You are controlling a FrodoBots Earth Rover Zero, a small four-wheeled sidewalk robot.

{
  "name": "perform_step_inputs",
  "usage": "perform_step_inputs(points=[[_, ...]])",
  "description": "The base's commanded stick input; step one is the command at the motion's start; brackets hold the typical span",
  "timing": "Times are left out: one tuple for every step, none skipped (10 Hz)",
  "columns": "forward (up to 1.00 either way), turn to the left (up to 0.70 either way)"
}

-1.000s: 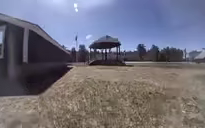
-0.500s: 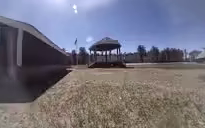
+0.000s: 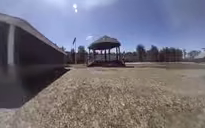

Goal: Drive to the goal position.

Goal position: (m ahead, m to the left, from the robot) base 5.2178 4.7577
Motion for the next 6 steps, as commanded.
perform_step_inputs(points=[[0.7, 0.0], [0.7, 0.0], [0.7, 0.0], [0.7, 0.0], [0.7, 0.0], [0.7, 0.0]])
